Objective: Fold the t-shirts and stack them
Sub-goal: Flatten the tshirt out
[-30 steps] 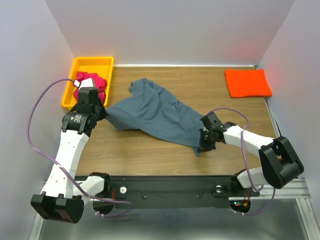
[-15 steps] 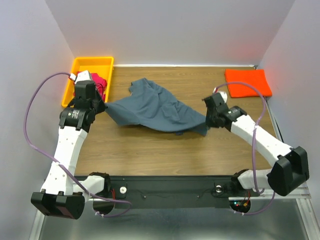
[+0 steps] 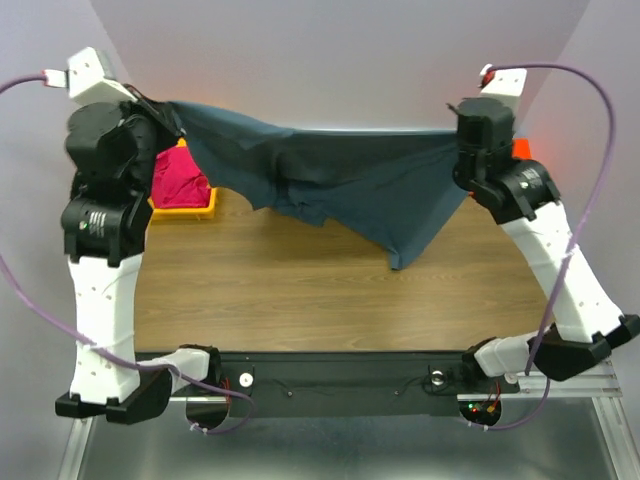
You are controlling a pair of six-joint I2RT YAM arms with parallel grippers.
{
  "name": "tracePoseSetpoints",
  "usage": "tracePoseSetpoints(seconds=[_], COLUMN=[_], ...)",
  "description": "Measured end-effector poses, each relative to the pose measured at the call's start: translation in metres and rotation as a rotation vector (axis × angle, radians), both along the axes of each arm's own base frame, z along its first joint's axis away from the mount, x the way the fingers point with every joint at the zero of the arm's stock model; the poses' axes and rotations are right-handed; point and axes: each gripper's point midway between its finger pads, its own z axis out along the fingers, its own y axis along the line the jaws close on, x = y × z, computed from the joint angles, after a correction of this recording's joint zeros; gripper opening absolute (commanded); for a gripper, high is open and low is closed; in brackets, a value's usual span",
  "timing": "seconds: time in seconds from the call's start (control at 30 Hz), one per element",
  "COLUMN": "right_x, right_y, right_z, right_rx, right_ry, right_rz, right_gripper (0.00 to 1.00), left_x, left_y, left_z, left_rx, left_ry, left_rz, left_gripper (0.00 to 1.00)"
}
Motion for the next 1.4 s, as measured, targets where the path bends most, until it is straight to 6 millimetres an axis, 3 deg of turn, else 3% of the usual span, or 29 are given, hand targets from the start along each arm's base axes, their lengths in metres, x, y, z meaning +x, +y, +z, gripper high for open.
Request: tracePoseSetpoints(seconds=[0.17,0.23,0.3,0.4,0.53,0.57,0.67,0.8,0.9,0.97,1.03,1.1,1.13,1.23,1.27,1.37,1.4], right_x=[-0.033,-0.048,-0.079,-0.114,-0.156,-0.16,-0.16,-0.135,-0.108,-0.085,-0.063,-0.038,-0.029,0.007,0.022,0.05,0.057], right_y=[-0.019,-0.022,-0.03,-0.037,-0.047,-0.047,-0.041,-0.025,-0.012,-0.003,0.004,0.013,0.015,0.026,0.027,0.013,0.007], right_z=[0.057,0.073,0.1,0.132,0.174,0.18,0.186,0.175,0.153,0.128,0.102,0.069,0.058,-0.009,-0.039,-0.107,-0.123], right_rx=[-0.008,0.009,0.031,0.048,0.041,0.035,0.007,-0.036,-0.072,-0.107,-0.143,-0.19,-0.206,-0.288,-0.304,-0.308,-0.302], right_ry=[-0.114,-0.166,-0.26,-0.382,-0.536,-0.557,-0.566,-0.499,-0.413,-0.323,-0.234,-0.127,-0.098,0.082,0.146,0.285,0.309], right_rz=[0.044,0.094,0.174,0.267,0.359,0.372,0.41,0.441,0.444,0.435,0.419,0.403,0.396,0.391,0.391,0.377,0.368], right_gripper=[0.01,0.01,0.01,0.01,0.01,0.01,0.01,0.01,0.01,0.01,0.01,0.01,0.01,0.01,0.01,0.01,0.01], left_x=[-0.045,-0.069,-0.1,-0.127,-0.179,-0.194,-0.211,-0.201,-0.164,-0.124,-0.07,-0.014,0.005,0.072,0.1,0.141,0.148], left_y=[0.002,0.004,0.006,0.007,0.01,0.011,0.014,0.012,0.009,0.006,0.002,-0.003,-0.004,-0.012,-0.016,-0.022,-0.023], left_z=[0.072,0.088,0.106,0.123,0.163,0.175,0.19,0.186,0.167,0.142,0.105,0.059,0.041,-0.038,-0.086,-0.174,-0.19], left_rx=[-0.021,-0.02,-0.014,-0.003,0.013,0.017,0.025,0.037,0.06,0.086,0.118,0.148,0.16,0.194,0.209,0.233,0.236], left_ry=[-0.229,-0.294,-0.37,-0.443,-0.596,-0.639,-0.693,-0.673,-0.595,-0.501,-0.379,-0.25,-0.203,-0.019,0.09,0.278,0.309], left_rz=[-0.027,-0.035,-0.048,-0.063,-0.079,-0.08,-0.078,-0.077,-0.072,-0.066,-0.058,-0.054,-0.055,-0.067,-0.078,-0.101,-0.105], left_gripper=[0.0,0.0,0.0,0.0,0.0,0.0,0.0,0.0,0.0,0.0,0.0,0.0,0.0,0.0,0.0,0.0,0.0])
